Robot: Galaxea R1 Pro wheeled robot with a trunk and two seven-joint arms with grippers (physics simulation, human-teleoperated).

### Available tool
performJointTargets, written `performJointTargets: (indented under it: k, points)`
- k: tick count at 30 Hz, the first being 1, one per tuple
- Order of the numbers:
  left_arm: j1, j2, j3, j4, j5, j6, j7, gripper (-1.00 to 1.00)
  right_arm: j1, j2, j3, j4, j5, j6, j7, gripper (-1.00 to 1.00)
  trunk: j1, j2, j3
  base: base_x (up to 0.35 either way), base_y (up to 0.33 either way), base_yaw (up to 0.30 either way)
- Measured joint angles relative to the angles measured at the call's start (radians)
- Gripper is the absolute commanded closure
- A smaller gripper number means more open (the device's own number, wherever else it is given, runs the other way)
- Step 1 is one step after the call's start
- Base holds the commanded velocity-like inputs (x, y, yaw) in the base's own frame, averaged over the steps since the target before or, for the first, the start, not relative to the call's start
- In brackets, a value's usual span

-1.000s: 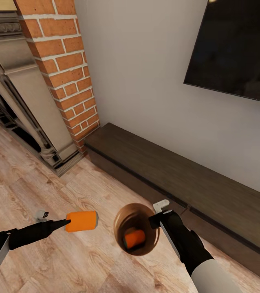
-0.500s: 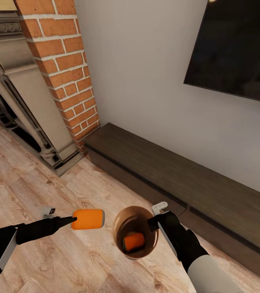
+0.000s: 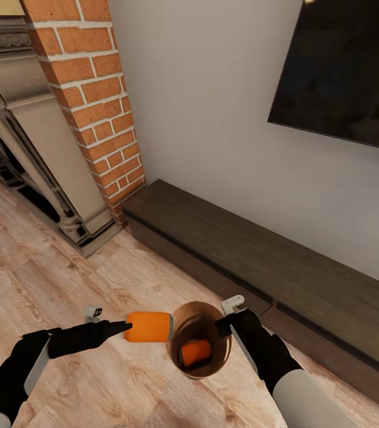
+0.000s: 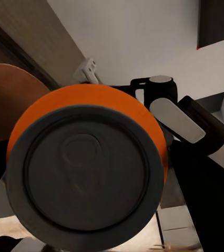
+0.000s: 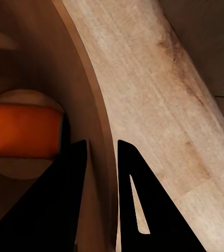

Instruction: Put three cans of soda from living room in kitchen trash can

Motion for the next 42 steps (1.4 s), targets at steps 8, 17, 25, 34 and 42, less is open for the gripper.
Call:
performJointTargets:
  k: [8,17,25,34,42]
  points:
    - [0.0,-0.019,-0.013,-0.004,0.0,0.0,0.0,1.0,0.0,0.0,0.0,0.012,0.0,-0.001,0.0,1.0,0.0,0.0,0.0,0.0,0.0,0.0]
    - [0.0,-0.02,-0.013,-0.053,-0.003,0.001,0.007,1.0,-0.001,0.0,0.0,0.024,0.0,-0.002,-0.001,1.0,0.0,0.0,0.0,0.0,0.0,0.0]
    - [0.0,-0.067,-0.011,-0.044,-0.006,-0.001,0.083,1.0,-0.001,0.001,0.0,0.024,0.0,-0.002,-0.001,1.0,0.0,0.0,0.0,0.0,0.0,0.0]
    - [0.0,-0.096,-0.054,-0.043,-0.007,-0.002,0.149,1.0,-0.001,0.002,0.0,0.024,0.001,-0.002,-0.005,1.0,0.0,0.0,0.0,0.0,0.0,0.0]
    - [0.0,-0.121,-0.083,-0.043,-0.008,-0.003,0.256,1.0,-0.004,0.002,0.0,0.023,0.0,-0.001,-0.006,1.0,0.0,0.0,0.0,0.0,0.0,0.0]
